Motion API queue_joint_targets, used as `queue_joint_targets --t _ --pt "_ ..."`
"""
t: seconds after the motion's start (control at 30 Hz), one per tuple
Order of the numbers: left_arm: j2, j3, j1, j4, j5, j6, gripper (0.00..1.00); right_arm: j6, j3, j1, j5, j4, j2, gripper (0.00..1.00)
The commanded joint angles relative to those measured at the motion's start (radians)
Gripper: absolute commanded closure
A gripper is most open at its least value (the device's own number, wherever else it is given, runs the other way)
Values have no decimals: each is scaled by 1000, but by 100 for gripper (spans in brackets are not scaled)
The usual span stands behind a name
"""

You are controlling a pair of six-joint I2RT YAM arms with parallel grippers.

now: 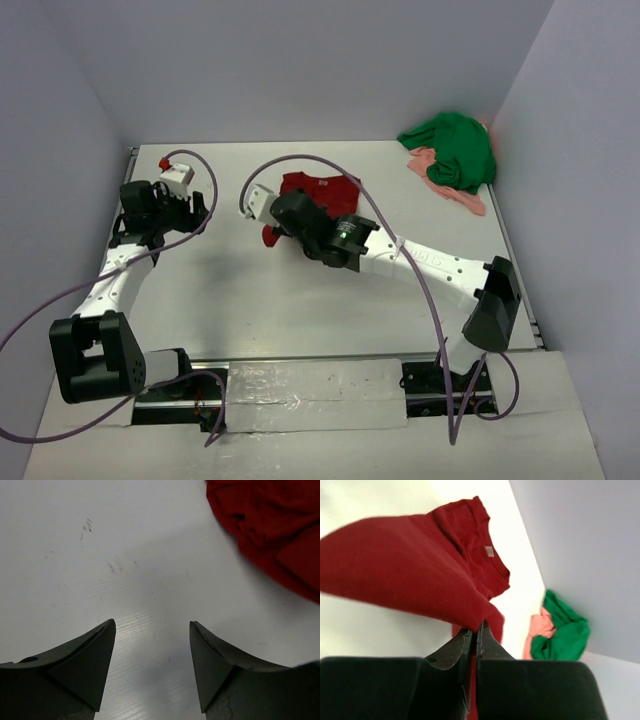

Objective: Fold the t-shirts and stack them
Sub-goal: Fold the tshirt

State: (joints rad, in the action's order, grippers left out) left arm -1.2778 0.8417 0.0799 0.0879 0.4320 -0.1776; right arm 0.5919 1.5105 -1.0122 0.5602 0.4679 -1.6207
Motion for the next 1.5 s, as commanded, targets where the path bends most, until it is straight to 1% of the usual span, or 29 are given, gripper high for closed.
queue_joint_targets --t 0.0,0.03,0.17,0.27,0.4,0.5,0.67,0.77,0.83,0.87,0.9,0.97,1.0,1.07,1.1,1.17,1.2,1.3,1.33,1.37,1.4,1.43,1.47 --pt "46 19 -5 9 37 0 30 -122 -6 -51 49 132 73 100" --pt "52 20 -5 15 40 -2 30 -157 -1 -61 43 158 82 100" --pt "64 17 -5 15 47 -2 30 -213 -3 -111 56 228 91 100" --pt "66 13 -5 16 50 -3 30 -222 -33 -124 21 255 111 100" --pt "55 16 -3 12 62 -5 30 -164 -52 -111 38 215 111 100" --pt "31 23 -8 7 63 -5 30 -97 -38 -57 -3 135 75 100" --pt "-21 22 -17 -4 53 -16 30 34 22 58 -77 34 -68 100" --pt "-46 26 -20 -7 45 -22 30 86 103 112 -137 0 -174 100" --pt "-61 30 -23 -8 44 -26 30 101 195 142 -192 -6 -264 100" --pt "-66 31 -22 -8 40 -28 30 98 271 158 -207 -3 -299 100" --pt "-72 30 -23 -10 40 -29 30 101 302 182 -242 14 -368 100" --pt "-81 33 -23 -13 43 -31 30 108 399 204 -255 14 -433 100" --pt "-89 31 -25 -13 44 -34 30 112 427 225 -264 18 -499 100" --pt "-97 30 -25 -14 44 -39 30 118 515 238 -249 21 -566 100" --pt "-103 28 -26 -16 44 -40 30 127 537 254 -250 26 -620 100" --pt "-109 28 -26 -11 51 -46 30 126 591 271 -255 29 -662 100" --pt "-114 28 -26 -8 53 -46 30 128 600 279 -256 35 -694 100" --pt "-114 31 -29 -7 63 -48 30 132 596 300 -249 32 -723 100" --pt "-115 36 -29 -5 65 -46 30 129 588 308 -241 26 -728 95" --pt "-117 39 -32 -4 67 -46 30 125 567 313 -227 6 -729 85" --pt "-120 42 -40 4 68 -45 30 117 560 317 -230 11 -732 59" --pt "-120 46 -42 4 70 -45 30 109 554 320 -230 12 -732 51" --pt "-120 46 -45 7 71 -43 30 97 527 323 -232 -14 -728 47"
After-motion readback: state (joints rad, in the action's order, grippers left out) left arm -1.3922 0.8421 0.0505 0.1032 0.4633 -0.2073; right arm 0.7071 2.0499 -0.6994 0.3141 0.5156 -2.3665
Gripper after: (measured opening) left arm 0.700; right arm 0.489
